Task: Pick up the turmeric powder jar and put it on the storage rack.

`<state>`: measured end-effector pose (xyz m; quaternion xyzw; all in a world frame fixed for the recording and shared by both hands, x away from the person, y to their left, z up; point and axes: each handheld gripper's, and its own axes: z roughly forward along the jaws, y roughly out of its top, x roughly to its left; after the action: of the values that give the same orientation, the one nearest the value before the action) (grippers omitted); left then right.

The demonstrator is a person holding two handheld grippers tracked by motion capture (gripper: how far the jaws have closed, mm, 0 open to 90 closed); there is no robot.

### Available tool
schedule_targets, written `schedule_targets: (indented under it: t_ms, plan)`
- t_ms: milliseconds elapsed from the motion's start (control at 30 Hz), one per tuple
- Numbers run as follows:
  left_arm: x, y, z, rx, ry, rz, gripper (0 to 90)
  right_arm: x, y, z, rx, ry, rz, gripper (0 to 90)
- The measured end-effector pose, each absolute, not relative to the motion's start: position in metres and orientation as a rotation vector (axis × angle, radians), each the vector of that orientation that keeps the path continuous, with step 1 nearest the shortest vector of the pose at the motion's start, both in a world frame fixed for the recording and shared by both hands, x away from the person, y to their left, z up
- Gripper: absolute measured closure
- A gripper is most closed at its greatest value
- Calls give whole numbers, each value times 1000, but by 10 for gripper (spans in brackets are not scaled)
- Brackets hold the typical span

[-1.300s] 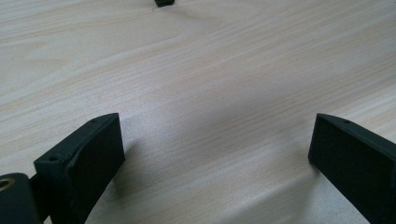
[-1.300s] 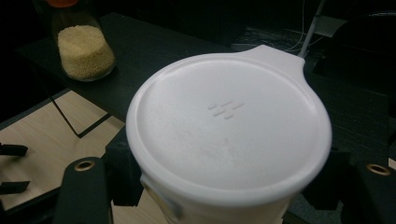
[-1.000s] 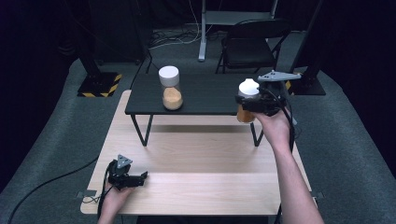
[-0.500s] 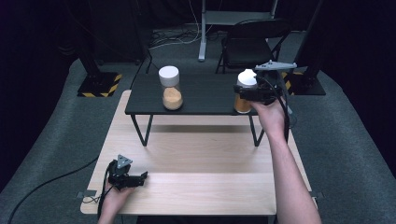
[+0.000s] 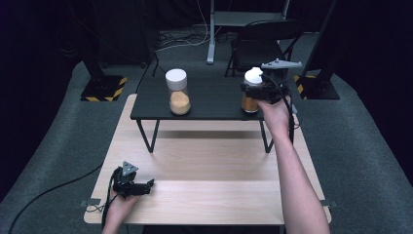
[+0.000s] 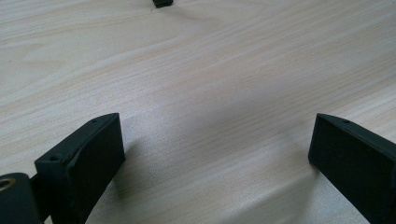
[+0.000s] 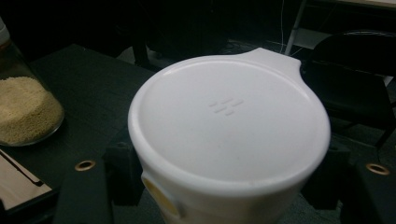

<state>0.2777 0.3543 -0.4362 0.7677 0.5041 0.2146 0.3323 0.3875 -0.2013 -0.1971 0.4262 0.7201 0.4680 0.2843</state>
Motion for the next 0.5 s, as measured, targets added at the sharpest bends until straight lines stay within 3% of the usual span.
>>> schedule_targets:
  t_ms: [400,500]
  plan:
    - [278,354,-436,2005,1317,560,30,399,-203,-196,1173,1947,1271,289]
    - [278,354,-436,2006,1317,560,29,397,-202,-196,1177,1933,1276,252]
